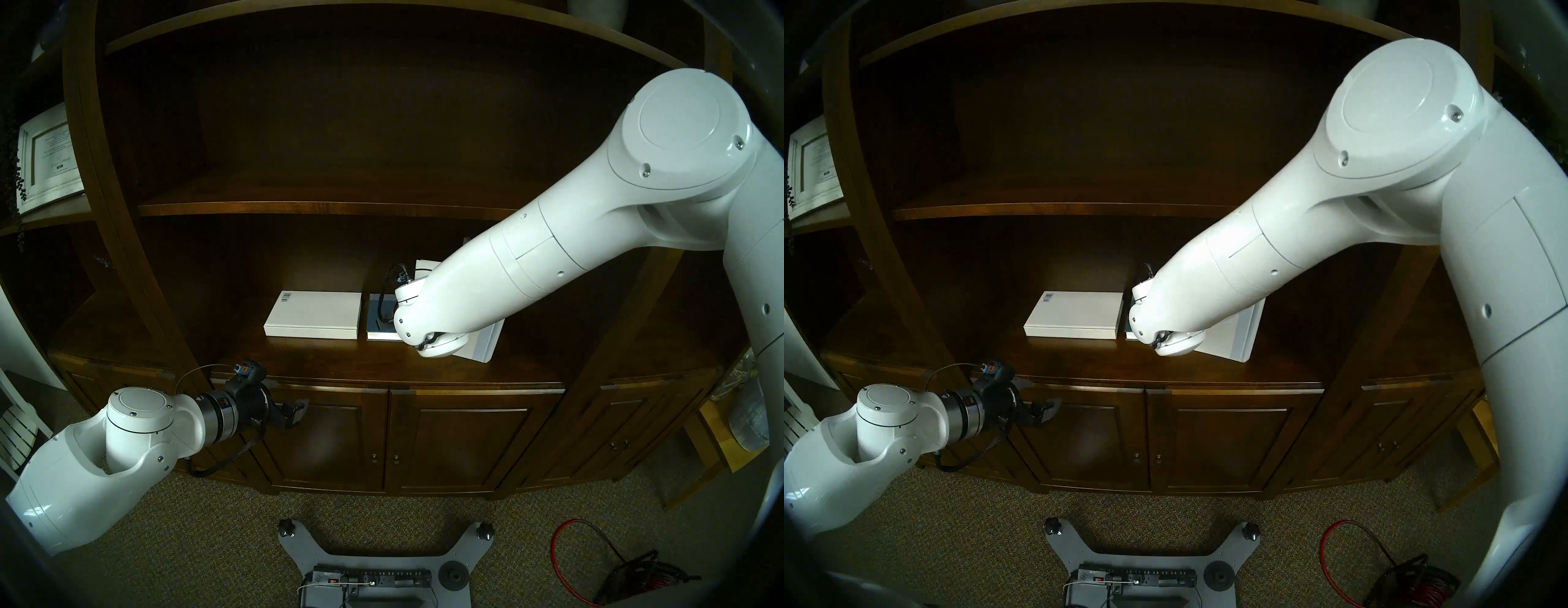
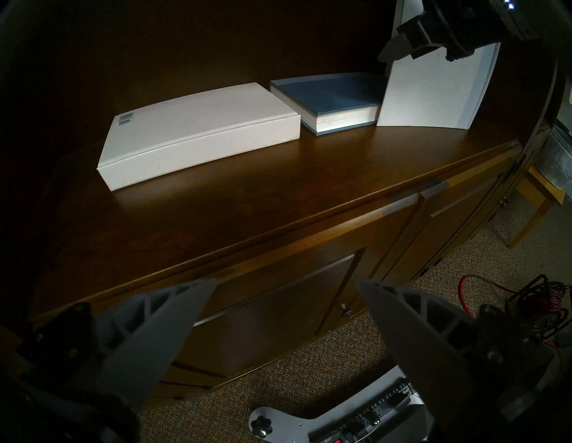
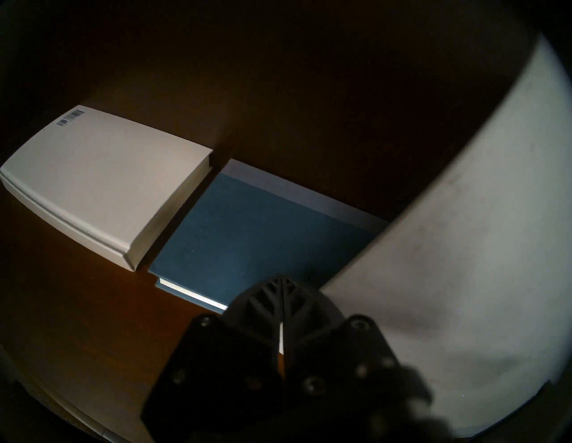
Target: Close the books and align them horizontally on the shelf
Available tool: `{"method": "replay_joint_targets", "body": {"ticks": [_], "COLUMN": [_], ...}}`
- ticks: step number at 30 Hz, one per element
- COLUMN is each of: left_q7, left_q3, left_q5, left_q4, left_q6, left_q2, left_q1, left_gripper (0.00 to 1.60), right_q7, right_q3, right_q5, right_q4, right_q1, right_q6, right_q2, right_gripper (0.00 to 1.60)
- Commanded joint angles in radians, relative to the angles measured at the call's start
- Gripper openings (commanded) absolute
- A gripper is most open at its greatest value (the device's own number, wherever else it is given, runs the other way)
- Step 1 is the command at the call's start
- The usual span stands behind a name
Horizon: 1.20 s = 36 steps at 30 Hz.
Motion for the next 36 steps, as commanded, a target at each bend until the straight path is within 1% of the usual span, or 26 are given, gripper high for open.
{"method": "replay_joint_targets", "body": {"ticks": [1,7,9,11,12,15,17,19,21,23,25,26,27,28,36], "left_q7": [0.001,0.001,0.001,0.001,0.001,0.001,0.001,0.001,0.001,0.001,0.001,0.001,0.001,0.001,0.001], "left_q3": [-0.014,-0.014,-0.014,-0.014,-0.014,-0.014,-0.014,-0.014,-0.014,-0.014,-0.014,-0.014,-0.014,-0.014,-0.014], "left_q5": [-0.001,-0.001,-0.001,-0.001,-0.001,-0.001,-0.001,-0.001,-0.001,-0.001,-0.001,-0.001,-0.001,-0.001,-0.001], "left_q4": [-0.015,-0.015,-0.015,-0.015,-0.015,-0.015,-0.015,-0.015,-0.015,-0.015,-0.015,-0.015,-0.015,-0.015,-0.015], "left_q6": [-0.009,-0.009,-0.009,-0.009,-0.009,-0.009,-0.009,-0.009,-0.009,-0.009,-0.009,-0.009,-0.009,-0.009,-0.009], "left_q2": [-0.001,-0.001,-0.001,-0.001,-0.001,-0.001,-0.001,-0.001,-0.001,-0.001,-0.001,-0.001,-0.001,-0.001,-0.001], "left_q1": [-0.015,-0.016,-0.015,-0.015,-0.015,-0.015,-0.016,-0.015,-0.015,-0.015,-0.015,-0.015,-0.015,-0.015,-0.015], "left_gripper": [1.6,1.6,1.6,1.6,1.6,1.6,1.6,1.6,1.6,1.6,1.6,1.6,1.6,1.6,1.6], "right_q7": [-0.024,-0.032,-0.023,-0.017,0.007,0.065,0.071,0.099,0.128,0.134,0.149,0.149,0.156,0.156,0.151], "right_q3": [-0.027,-0.056,-0.065,-0.065,-0.058,-0.037,-0.031,-0.023,-0.011,-0.008,0.001,0.001,0.006,0.006,0.023], "right_q5": [-0.014,-0.015,-0.021,-0.023,-0.03,-0.053,-0.054,-0.066,-0.074,-0.073,-0.072,-0.072,-0.07,-0.07,-0.052], "right_q4": [-0.065,-0.121,-0.149,-0.159,-0.184,-0.214,-0.219,-0.228,-0.216,-0.208,-0.169,-0.169,-0.136,-0.136,-0.016], "right_q1": [0.082,0.115,0.131,0.135,0.145,0.156,0.158,0.161,0.154,0.151,0.138,0.138,0.126,0.126,0.083], "right_q6": [-0.04,-0.058,-0.077,-0.082,-0.094,-0.104,-0.107,-0.116,-0.12,-0.119,-0.113,-0.113,-0.105,-0.105,-0.074], "right_q2": [0.055,0.085,0.101,0.106,0.118,0.133,0.133,0.137,0.133,0.131,0.119,0.119,0.107,0.107,0.051], "right_gripper": [0.0,0.0,0.0,0.0,0.0,0.0,0.0,0.0,0.0,0.0,0.0,0.0,0.0,0.0,0.0]}}
